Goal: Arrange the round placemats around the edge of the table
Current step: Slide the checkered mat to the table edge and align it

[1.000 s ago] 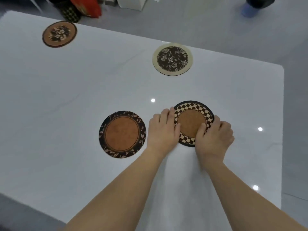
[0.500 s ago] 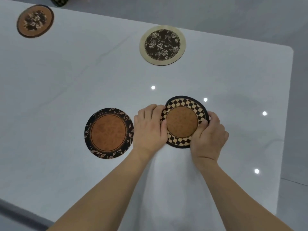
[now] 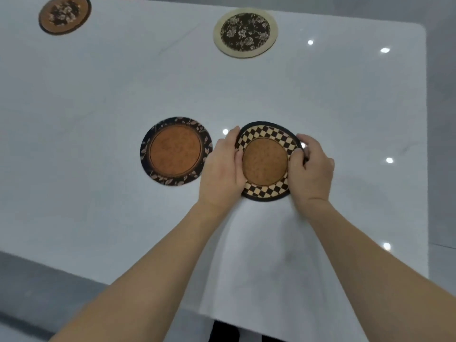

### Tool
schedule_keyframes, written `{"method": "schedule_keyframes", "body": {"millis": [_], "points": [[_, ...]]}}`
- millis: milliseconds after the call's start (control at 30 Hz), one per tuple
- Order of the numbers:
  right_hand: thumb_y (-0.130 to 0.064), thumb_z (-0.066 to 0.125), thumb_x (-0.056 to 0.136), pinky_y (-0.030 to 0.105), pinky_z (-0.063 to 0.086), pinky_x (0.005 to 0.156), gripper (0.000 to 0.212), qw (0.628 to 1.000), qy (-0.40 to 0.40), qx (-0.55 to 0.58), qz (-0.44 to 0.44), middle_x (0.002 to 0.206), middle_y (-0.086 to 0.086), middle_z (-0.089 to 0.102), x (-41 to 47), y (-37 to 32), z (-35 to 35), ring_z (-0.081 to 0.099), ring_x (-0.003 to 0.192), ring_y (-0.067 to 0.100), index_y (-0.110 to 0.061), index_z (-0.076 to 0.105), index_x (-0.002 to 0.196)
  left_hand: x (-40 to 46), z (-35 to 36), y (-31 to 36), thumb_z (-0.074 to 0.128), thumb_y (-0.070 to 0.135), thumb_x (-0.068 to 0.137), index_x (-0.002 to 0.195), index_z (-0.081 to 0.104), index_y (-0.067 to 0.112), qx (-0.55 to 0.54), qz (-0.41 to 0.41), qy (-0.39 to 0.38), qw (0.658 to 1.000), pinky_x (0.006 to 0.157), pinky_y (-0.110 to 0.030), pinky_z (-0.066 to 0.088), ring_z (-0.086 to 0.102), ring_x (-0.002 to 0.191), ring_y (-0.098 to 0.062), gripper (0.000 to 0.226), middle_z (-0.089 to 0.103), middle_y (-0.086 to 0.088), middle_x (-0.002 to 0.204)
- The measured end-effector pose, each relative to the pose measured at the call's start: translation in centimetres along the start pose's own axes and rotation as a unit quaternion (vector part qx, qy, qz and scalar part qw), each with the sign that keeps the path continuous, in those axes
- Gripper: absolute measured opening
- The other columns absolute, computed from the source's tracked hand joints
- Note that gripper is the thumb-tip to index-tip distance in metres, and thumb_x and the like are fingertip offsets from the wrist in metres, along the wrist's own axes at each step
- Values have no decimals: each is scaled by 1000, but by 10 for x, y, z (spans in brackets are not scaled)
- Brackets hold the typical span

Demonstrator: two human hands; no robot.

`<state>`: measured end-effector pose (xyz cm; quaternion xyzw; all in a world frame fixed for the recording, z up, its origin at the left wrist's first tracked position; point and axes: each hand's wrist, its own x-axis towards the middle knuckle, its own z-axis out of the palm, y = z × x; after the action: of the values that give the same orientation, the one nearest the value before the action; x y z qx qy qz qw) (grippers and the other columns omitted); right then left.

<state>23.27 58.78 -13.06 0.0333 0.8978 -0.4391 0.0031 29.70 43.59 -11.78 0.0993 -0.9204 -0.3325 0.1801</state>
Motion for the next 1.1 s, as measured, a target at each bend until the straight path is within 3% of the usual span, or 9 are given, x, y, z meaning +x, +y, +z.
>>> {"method": "schedule_keyframes", "body": {"millis": [100,167,300,400,467,567,767,900,1100], "points": [[-31,35,91,31,36,92,33,998,-32,-4,-46,68,-11,57,-53,-2,1,44,81,-7,-28,58,113,-47,-33,-16,44,13,99,139,41,5,-16,-23,-2,1000,91,-9,39,50,104,-4,41,57,-9,118],[-30,38,91,29,33,92,28,995,-58,-13,-78,64,-12,55,-82,-5,4,49,72,2,-26,58,110,-72,-54,-28,43,15,99,143,38,9,-1,-40,-20,999,97,-4,32,49,113,-3,44,57,-8,129],[-27,39,89,31,36,93,31,986,-111,-36,-119,60,-12,53,-121,-13,11,51,65,11,-23,60,111,-104,-82,-54,48,12,97,139,44,6,88,-37,-59,994,76,-37,49,60,86,-26,43,65,-13,106],[-30,33,87,31,34,97,48,975,-155,-92,-133,64,-7,51,-138,-12,14,48,69,13,-21,55,129,-119,-95,-66,47,13,95,130,53,7,125,-46,-74,988,72,-44,47,60,78,-28,36,66,-11,94],[-34,30,83,31,33,97,57,963,-181,-137,-144,67,-2,51,-142,-8,13,49,76,19,-23,52,134,-127,-99,-68,46,16,94,126,56,9,143,-49,-90,984,72,-45,46,59,78,-28,35,67,-9,91],[-34,34,80,31,33,90,53,961,-178,-147,-151,68,-2,48,-143,-6,13,46,83,23,-25,60,125,-134,-101,-70,46,16,90,121,60,10,144,-63,-97,983,74,-43,44,58,78,-27,34,68,-7,91],[-34,39,83,36,38,86,32,962,-164,-125,-179,62,-12,45,-144,-8,16,50,66,15,-19,66,92,-139,-102,-69,52,11,78,103,62,9,121,-76,-78,987,72,-33,33,51,70,-23,27,59,-1,75],[-33,37,82,35,37,85,31,958,-169,-139,-184,61,-10,46,-144,-9,16,49,65,15,-19,64,86,-140,-103,-66,54,14,77,92,59,12,117,-73,-76,988,71,-34,34,47,63,-19,16,46,7,66],[-30,42,75,33,36,82,25,953,-187,-154,-181,56,-9,48,-144,-9,15,49,61,14,-18,64,79,-138,-105,-67,52,17,75,87,58,13,113,-86,-109,984,74,-35,37,48,63,-18,14,52,4,66]]}}
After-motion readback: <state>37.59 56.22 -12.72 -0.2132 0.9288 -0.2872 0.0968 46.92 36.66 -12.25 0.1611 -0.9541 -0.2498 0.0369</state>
